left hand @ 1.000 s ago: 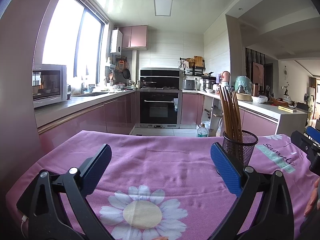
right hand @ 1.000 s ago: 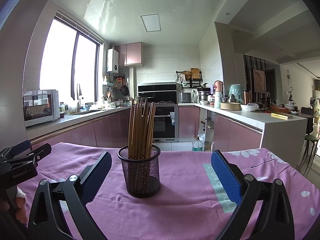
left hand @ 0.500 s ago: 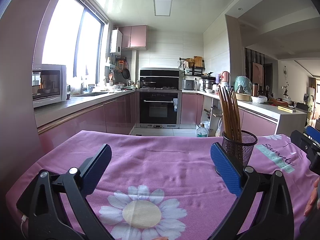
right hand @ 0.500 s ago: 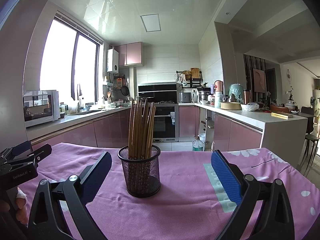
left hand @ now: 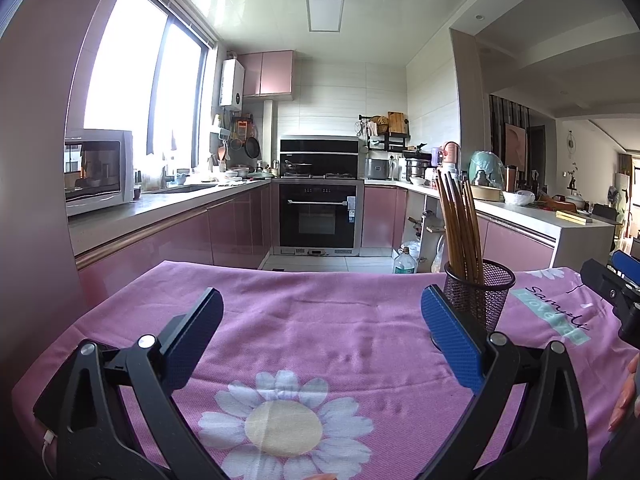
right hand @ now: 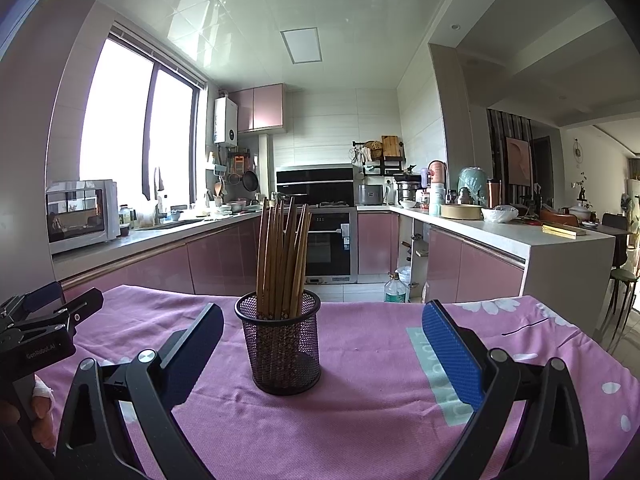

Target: Organize utensils

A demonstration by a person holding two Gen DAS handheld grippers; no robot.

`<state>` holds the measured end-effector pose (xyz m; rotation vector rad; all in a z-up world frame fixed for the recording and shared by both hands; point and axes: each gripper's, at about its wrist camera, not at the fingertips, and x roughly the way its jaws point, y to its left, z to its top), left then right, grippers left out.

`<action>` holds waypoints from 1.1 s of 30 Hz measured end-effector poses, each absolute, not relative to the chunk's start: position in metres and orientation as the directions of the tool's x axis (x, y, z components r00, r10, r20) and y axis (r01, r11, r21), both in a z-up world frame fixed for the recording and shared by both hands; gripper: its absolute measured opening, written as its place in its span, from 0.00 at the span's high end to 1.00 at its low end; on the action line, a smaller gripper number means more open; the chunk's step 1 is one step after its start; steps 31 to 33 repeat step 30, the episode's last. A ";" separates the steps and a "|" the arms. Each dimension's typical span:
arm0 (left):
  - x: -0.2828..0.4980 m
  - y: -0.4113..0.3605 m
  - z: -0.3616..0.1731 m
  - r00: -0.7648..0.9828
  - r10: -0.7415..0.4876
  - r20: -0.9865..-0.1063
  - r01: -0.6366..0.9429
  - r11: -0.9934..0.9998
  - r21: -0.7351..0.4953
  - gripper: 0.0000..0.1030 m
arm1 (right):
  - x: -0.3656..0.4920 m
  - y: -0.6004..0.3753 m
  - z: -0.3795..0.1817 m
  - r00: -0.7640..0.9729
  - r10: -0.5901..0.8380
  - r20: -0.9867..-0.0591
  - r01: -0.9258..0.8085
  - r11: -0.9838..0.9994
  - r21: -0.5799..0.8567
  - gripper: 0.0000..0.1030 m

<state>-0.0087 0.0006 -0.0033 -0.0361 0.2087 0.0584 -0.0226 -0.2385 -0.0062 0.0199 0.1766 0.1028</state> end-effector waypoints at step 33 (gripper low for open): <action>0.010 0.012 -0.010 0.945 0.071 -0.318 -0.077 0.997 -0.004 0.05 | -0.009 -0.261 -0.011 0.964 0.085 -0.251 -0.082 0.996 0.019 0.07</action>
